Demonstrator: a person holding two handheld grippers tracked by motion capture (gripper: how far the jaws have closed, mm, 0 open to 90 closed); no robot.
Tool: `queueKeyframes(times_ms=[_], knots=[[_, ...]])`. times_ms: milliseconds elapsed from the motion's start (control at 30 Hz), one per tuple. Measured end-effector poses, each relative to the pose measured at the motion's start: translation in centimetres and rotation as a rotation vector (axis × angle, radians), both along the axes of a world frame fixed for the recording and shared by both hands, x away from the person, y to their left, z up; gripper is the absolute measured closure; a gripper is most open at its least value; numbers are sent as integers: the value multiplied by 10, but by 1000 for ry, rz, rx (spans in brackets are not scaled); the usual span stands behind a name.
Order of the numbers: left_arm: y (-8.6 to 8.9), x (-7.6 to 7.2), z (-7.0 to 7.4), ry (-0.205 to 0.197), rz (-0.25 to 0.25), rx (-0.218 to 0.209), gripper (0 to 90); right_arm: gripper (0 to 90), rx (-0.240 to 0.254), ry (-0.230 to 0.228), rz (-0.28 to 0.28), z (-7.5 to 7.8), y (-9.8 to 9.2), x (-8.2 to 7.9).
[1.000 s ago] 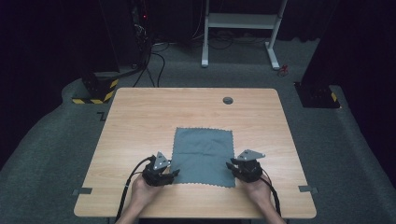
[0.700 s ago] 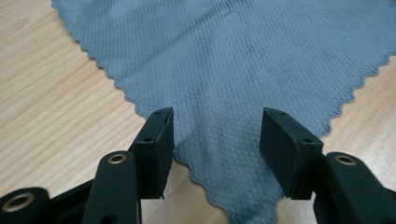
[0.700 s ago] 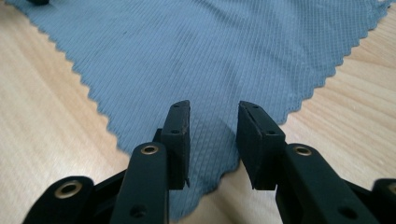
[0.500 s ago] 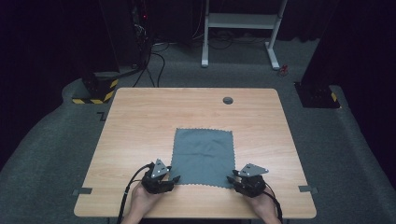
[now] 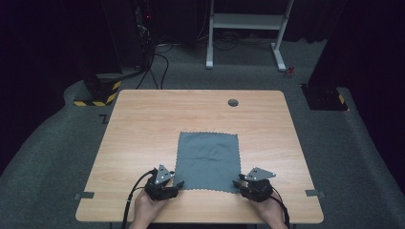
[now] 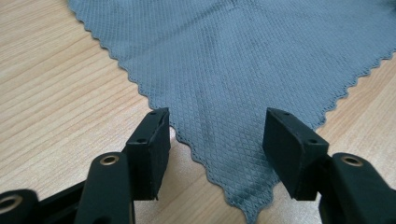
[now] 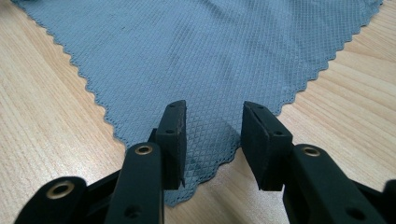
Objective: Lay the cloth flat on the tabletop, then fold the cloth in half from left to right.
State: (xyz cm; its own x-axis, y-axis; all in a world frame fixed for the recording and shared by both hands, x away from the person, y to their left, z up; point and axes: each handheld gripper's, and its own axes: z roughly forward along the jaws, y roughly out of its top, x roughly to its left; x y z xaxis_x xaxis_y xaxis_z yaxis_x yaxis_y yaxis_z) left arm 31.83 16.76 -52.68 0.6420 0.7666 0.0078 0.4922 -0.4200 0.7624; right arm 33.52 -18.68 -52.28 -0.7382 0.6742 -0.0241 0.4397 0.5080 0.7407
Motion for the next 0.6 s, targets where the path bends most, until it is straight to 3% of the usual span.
queueKeyframes(times_ms=[333,500,600], knots=[[-1,1,0,17,-5,-10,361,574,4,7,8,0,0,0],[-3,0,0,12,-1,-6,344,586,2,46,-20,3,2,2],[0,1,0,24,-8,-33,353,600,-4,63,-31,5,3,3]])
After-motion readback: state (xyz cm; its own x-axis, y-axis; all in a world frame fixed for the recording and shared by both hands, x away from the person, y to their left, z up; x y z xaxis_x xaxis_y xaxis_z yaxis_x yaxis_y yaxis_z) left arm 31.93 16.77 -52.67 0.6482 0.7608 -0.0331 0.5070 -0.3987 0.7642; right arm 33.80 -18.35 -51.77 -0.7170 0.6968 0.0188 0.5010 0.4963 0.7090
